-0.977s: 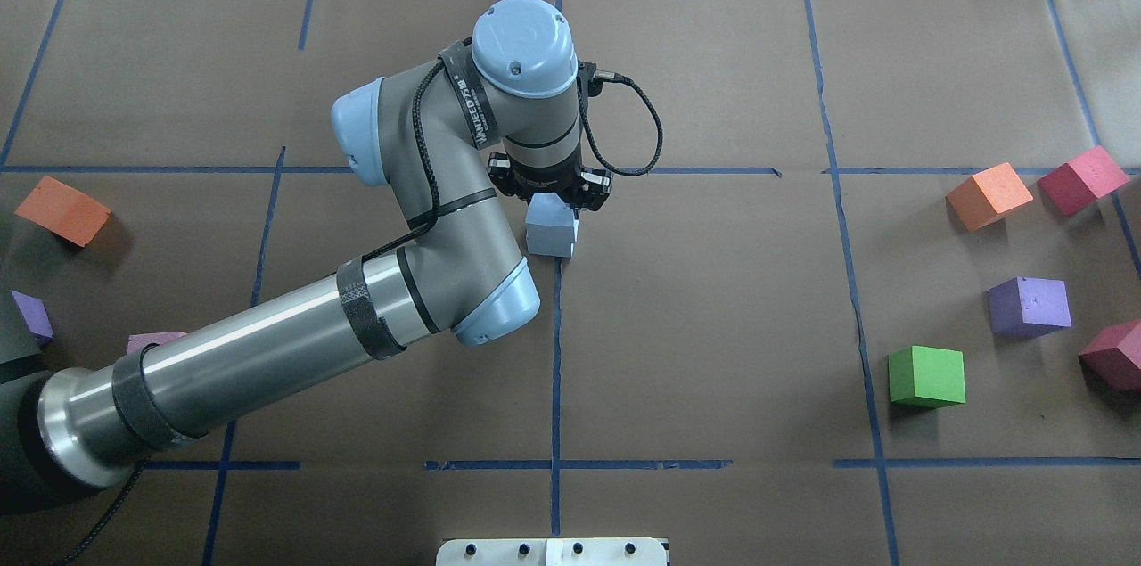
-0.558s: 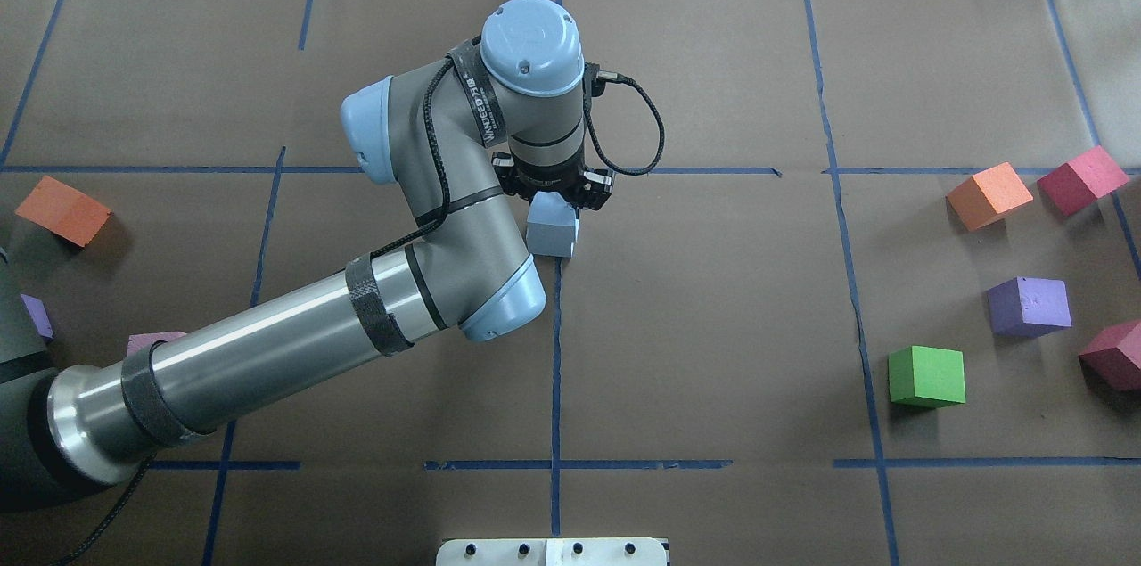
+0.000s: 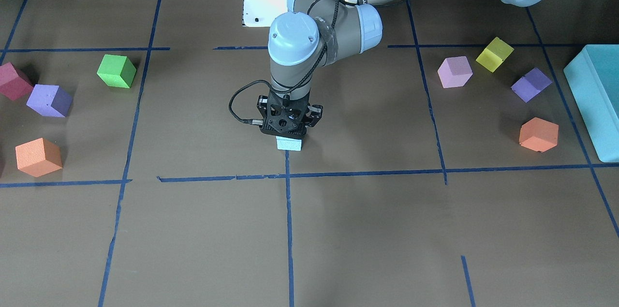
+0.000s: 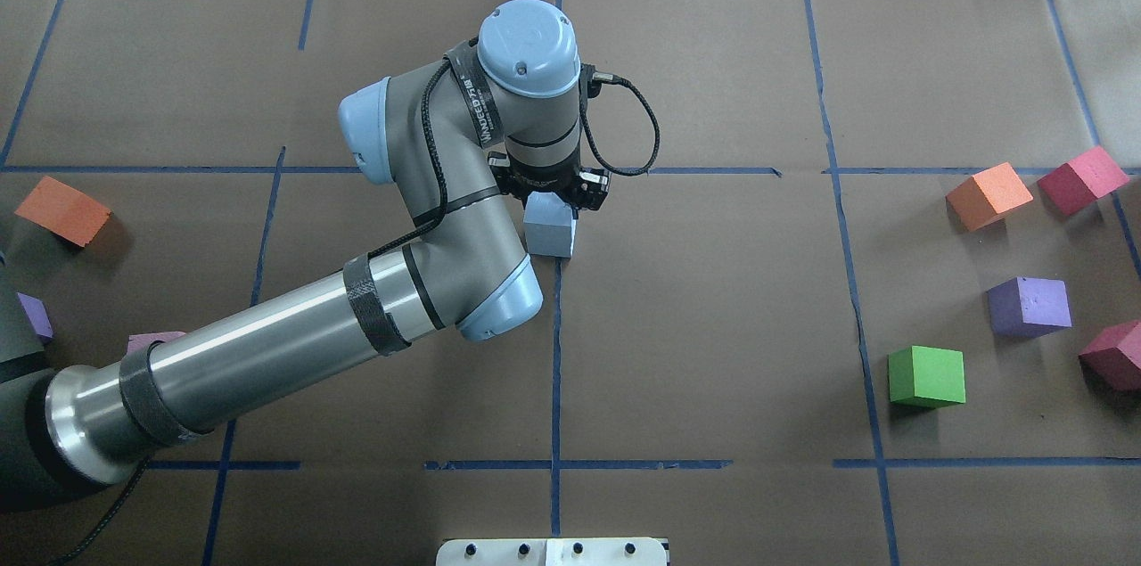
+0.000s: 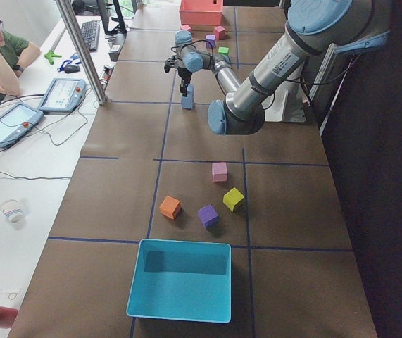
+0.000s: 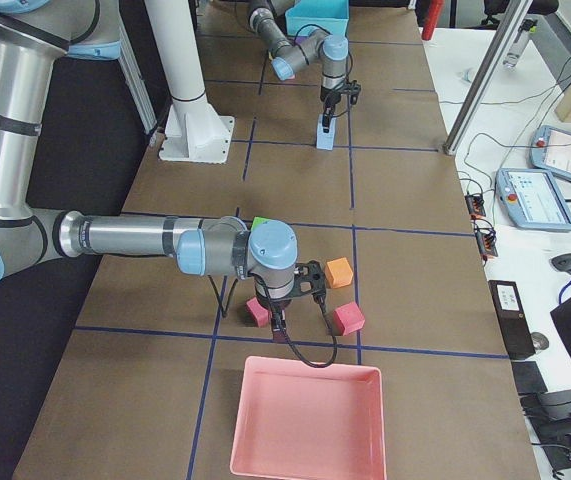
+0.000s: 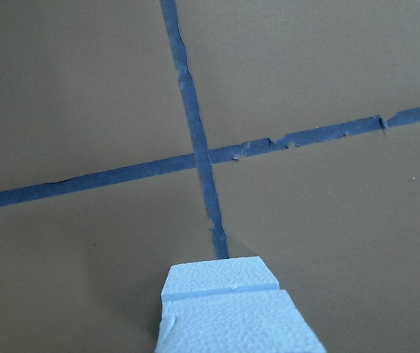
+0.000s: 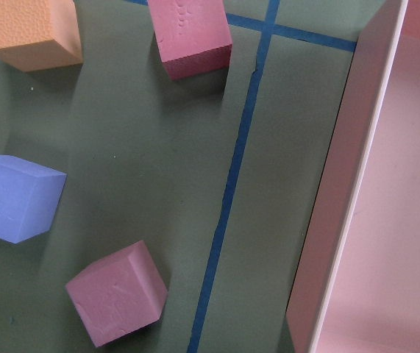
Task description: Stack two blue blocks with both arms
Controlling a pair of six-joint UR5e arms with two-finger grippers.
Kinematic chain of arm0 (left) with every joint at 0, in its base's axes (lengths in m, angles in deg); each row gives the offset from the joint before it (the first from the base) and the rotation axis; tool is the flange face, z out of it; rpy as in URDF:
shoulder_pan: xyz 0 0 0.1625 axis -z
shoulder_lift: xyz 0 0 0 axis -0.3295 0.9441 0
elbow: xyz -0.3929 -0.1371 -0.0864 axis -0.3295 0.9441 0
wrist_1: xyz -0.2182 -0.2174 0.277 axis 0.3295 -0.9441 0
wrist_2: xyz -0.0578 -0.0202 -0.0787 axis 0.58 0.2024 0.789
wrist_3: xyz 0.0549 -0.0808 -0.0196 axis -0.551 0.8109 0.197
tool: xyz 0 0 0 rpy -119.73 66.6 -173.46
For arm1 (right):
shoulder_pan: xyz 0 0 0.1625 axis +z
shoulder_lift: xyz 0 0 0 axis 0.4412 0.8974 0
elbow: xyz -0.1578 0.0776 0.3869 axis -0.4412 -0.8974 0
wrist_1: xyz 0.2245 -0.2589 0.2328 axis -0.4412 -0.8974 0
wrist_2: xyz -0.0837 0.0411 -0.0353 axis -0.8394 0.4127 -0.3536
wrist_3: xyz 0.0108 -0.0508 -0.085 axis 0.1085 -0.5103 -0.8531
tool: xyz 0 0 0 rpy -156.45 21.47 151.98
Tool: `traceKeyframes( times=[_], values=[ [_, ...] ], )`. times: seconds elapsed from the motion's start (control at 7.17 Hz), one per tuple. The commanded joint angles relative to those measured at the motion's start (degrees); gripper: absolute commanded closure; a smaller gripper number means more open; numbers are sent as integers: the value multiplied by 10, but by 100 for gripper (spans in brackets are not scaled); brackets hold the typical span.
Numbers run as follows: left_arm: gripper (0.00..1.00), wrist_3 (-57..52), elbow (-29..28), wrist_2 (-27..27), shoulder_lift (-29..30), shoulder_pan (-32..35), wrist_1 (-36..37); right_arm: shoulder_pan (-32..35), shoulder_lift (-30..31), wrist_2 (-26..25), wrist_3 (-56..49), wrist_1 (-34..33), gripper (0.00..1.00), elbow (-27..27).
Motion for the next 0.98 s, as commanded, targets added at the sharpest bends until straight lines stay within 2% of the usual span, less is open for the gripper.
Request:
traceKeyframes(
  times=[0.0,0.28,0.56,0.84],
  values=[
    [0,3,1,0,0,0,-1,0,0,0,1,0,0,0],
    [0,7,11,4,3,10,7,0,0,0,1,0,0,0],
    [0,1,52,81,-2,71,37,0,0,0,0,0,0,0],
    [0,-65,128,83,-97,96,48,0,-1,0,1,-1,0,-1]
  ],
)
